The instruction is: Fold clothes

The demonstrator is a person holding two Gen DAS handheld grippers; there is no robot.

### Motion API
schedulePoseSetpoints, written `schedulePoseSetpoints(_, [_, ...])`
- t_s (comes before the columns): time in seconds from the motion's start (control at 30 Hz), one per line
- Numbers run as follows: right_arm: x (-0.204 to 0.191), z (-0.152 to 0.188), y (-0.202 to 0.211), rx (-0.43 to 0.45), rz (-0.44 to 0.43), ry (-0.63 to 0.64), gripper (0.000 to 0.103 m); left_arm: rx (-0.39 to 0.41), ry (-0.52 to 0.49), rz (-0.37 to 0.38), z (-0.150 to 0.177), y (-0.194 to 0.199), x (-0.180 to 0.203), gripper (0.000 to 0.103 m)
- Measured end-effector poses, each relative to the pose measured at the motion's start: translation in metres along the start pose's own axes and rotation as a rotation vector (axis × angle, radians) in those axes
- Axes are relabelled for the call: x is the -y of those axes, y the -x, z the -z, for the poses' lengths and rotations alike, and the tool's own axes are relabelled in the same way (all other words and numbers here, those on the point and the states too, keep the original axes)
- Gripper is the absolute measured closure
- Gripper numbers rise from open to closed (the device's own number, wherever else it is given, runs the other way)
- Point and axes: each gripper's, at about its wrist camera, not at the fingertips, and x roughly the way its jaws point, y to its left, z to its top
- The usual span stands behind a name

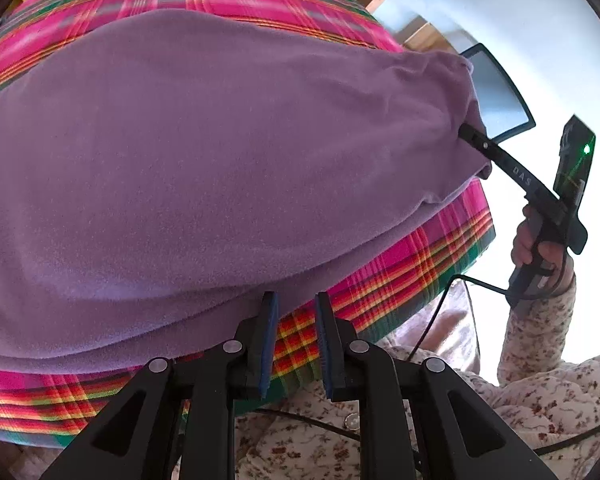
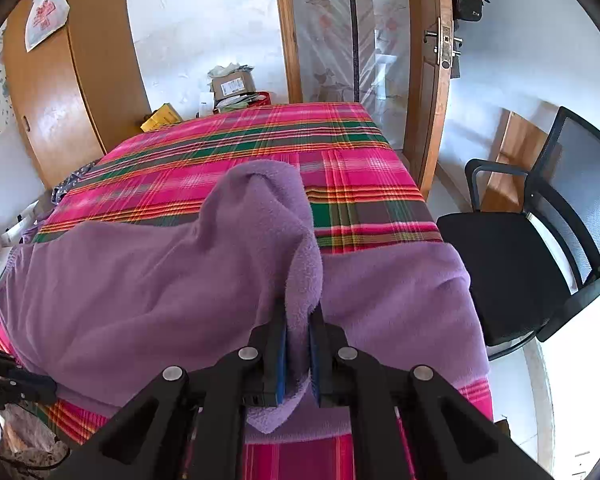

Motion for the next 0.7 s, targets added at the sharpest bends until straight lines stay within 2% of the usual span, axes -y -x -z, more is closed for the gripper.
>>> schedulePoseSetpoints(0.07, [0.003,0.001,-0.001,-0.010,0.002,-0.010,0.094,-0.007,-0.019,-0.010,0.000,0.003,0.003,0.084])
schedulePoseSetpoints(0.2, [0.001,0.000,0.001,-0.006,-0.002,-0.005,0.094,0.041,-0.115,0.000,-0.010,0.017,0.024,0.084])
schedulePoseSetpoints(0.33, [0.002,-0.001,0.000,-0.011,-0.013,-0.003,0.094,0.105,-0.138,-0.002,-0.044,0.024,0.032,0.084])
schedulePoseSetpoints(0.5, [0.000,-0.003,-0.001,-0.017,-0.015,0.011,0.094,0.150,-0.063,0.028,-0.087,0.015,0.023,0.084])
schedulePoseSetpoints(0.63, [0.000,-0.005,-0.001,-0.019,-0.024,0.020,0.094,0.171,-0.027,-0.033,-0.109,-0.001,0.015,0.084])
schedulePoseSetpoints(0.7, [0.002,-0.006,-0.003,-0.028,-0.028,0.018,0.094,0.177,-0.010,-0.021,-0.120,-0.008,0.011,0.084])
